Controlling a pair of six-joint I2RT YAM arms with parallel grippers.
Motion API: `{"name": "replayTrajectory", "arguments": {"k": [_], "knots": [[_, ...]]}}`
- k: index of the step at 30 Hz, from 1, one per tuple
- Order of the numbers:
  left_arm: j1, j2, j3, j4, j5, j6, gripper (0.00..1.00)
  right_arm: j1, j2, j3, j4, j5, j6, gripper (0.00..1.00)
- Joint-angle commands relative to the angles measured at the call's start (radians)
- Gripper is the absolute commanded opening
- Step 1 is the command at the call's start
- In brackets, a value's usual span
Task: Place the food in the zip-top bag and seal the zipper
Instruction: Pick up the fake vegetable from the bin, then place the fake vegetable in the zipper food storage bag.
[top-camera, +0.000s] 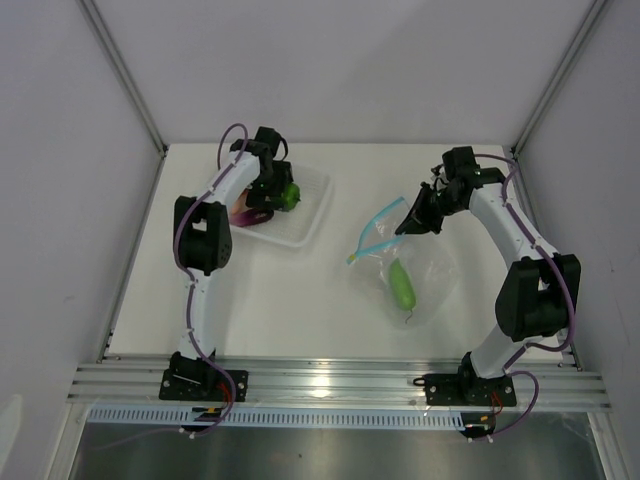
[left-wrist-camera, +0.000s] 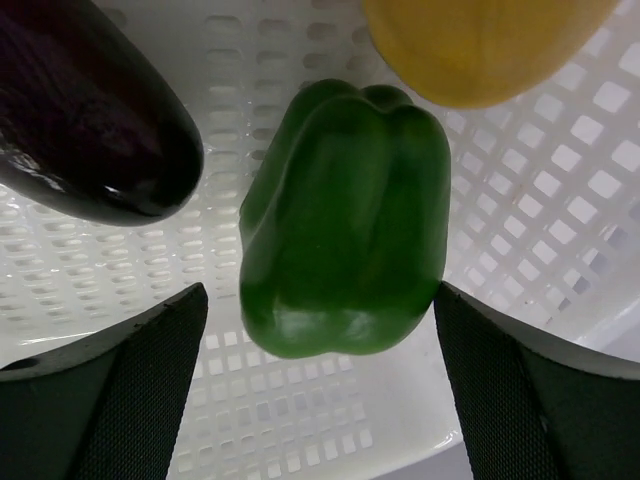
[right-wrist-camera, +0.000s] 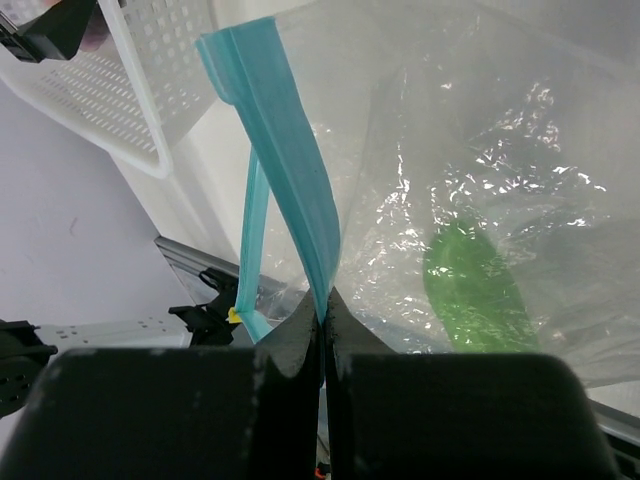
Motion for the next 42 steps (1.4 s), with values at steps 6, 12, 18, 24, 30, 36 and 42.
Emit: {"name": "replayTrajectory", "arguments": {"k": [6,12,18,24,30,36,42], "knots": [[0.006,-0.004,-0.032,0.04,0.009,-0.023,0.65,-0.007,-0.011,0.005,0.03,-0.016,-0.009,0.0],[0.014,-0.058,-0.103,0.089,0.022,0.018,0.23,-0.01,-0.014,0.012,0.028,-0.01,-0.016,0.0],[0.002,-0.148,-0.107,0.123,0.022,0.17,0.01,-0.015,-0.032,0.029,0.017,0.008,-0.029,0.0],[-0.057,-0.312,-0.133,0.139,0.052,0.374,0.01,-0.016,-0.055,0.026,0.036,0.004,-0.031,0.0],[-0.104,-0.535,-0.36,0.395,0.213,0.65,0.01,-0.013,-0.068,0.023,0.04,-0.01,-0.046,0.0],[-0.15,-0.662,-0.561,0.851,0.697,0.889,0.01,-0.004,-0.092,-0.003,0.036,-0.025,-0.054,0.0],[-0.259,-0.667,-0.611,0.833,0.936,1.042,0.01,0.022,-0.114,-0.007,0.028,-0.022,-0.054,0.0]]}}
